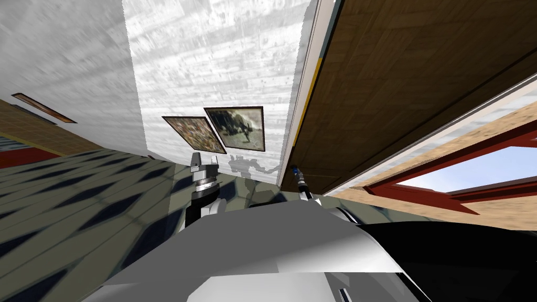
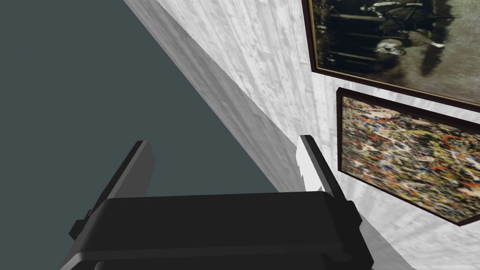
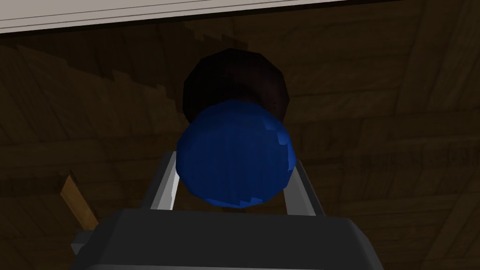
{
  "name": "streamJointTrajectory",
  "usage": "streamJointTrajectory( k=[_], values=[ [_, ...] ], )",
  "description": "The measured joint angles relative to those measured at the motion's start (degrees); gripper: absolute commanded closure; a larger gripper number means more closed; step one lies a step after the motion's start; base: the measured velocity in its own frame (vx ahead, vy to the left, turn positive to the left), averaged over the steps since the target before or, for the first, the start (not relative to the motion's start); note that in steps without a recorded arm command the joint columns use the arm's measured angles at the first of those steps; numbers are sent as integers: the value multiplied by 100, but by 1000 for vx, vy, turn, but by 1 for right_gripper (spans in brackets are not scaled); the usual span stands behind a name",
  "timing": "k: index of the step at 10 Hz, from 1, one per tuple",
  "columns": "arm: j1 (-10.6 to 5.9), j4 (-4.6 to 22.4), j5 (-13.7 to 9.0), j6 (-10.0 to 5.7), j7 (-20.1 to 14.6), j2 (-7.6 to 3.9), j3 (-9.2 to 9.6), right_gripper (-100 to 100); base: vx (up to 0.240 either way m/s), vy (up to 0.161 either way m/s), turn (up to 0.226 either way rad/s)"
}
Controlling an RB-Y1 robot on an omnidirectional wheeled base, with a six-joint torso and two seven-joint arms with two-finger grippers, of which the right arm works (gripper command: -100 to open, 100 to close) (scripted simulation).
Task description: Pull the door open
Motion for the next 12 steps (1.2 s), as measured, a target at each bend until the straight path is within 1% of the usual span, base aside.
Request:
streamJointTrajectory(
  k=[2,3,4,6,8,9,10,11,12],
  values=[
    [-66,123,-56,-47,-268,-11,49,100,-23,-7,19],
    [-28,48,-77,-16,-369,-12,65,100,-19,-4,26],
    [-79,142,-109,-51,-526,-26,102,100,-34,-10,37],
    [-114,206,-179,-98,-836,-35,167,100,-20,-6,10],
    [20,-35,-219,10,-998,-34,197,100,-23,-6,29],
    [-58,108,-262,-46,-1169,-49,244,100,-24,-3,16],
    [-40,81,-286,-50,-1298,-51,262,100,-26,-5,19],
    [-83,163,-319,-86,-1457,-57,298,100,-21,-6,8],
    [-21,52,-341,-45,-1558,-57,311,100,-24,-4,17]
  ],
)
